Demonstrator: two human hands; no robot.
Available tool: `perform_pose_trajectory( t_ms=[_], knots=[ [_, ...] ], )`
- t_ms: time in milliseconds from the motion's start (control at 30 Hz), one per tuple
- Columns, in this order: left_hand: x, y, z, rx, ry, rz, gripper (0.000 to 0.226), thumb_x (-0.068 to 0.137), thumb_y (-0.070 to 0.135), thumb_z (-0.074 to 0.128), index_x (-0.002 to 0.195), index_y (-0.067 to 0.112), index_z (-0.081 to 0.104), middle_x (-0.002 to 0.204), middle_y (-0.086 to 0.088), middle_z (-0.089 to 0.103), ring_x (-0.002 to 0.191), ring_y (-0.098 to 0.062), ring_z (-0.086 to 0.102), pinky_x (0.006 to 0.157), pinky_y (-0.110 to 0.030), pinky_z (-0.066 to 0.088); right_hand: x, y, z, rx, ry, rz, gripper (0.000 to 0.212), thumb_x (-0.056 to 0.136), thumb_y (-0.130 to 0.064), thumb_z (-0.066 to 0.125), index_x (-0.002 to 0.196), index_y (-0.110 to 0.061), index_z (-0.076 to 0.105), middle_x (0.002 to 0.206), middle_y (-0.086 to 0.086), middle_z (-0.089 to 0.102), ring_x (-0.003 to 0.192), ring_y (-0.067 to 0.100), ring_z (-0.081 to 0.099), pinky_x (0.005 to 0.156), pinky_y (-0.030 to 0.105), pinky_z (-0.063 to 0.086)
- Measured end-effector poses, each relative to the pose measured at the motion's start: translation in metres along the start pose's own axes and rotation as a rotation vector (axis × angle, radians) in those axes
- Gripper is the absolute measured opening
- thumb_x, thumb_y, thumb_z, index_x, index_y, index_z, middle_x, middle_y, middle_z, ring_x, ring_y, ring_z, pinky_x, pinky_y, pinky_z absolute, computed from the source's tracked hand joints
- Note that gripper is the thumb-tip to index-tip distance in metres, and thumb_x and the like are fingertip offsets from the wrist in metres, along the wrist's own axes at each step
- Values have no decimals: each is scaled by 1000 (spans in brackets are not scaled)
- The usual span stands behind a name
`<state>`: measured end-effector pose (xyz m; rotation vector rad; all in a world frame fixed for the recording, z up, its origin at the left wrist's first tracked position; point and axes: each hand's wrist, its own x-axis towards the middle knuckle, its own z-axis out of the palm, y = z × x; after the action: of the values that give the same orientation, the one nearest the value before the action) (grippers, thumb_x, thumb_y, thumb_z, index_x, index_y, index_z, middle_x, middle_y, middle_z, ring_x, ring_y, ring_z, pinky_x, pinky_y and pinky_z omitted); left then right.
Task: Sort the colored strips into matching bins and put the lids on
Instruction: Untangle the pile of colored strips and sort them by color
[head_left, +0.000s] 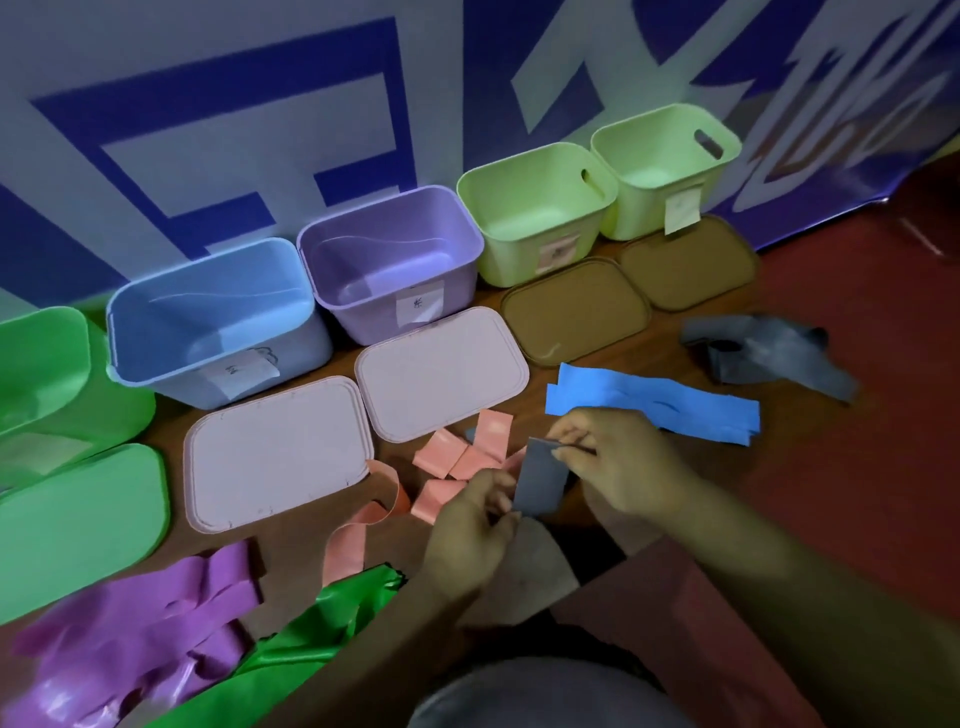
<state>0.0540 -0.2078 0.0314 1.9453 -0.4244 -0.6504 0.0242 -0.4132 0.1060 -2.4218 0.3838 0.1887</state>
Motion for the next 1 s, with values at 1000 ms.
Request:
perform_pose_trajectory(
  t_ms=[1000],
  knots=[
    [13, 71, -79, -239, -265, 69, 32, 85, -5, 58, 98, 24, 55, 88, -14, 59, 75, -18, 57, 66, -28, 47, 0, -38, -65, 607, 415, 103, 31, 91, -3, 60, 90, -32, 71, 84, -4, 71, 72, -1, 65, 69, 23, 57]
  ],
)
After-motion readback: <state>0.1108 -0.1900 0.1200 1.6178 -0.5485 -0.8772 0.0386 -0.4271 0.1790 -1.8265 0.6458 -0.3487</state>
